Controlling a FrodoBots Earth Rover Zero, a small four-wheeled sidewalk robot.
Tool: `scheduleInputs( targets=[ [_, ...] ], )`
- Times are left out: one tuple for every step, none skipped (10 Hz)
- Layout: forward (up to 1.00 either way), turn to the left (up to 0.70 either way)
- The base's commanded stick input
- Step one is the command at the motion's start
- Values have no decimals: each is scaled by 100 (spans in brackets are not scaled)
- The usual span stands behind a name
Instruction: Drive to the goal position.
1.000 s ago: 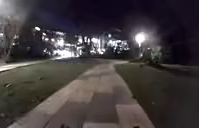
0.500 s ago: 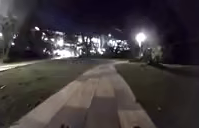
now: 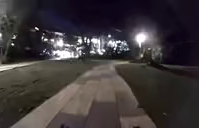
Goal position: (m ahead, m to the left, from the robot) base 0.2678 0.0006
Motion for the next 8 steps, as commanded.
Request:
scheduleInputs(
  targets=[
    [30, 0],
    [30, 0],
    [30, 0],
    [30, 0],
    [30, 0],
    [30, 0],
    [30, 0],
    [30, 0]
  ],
)
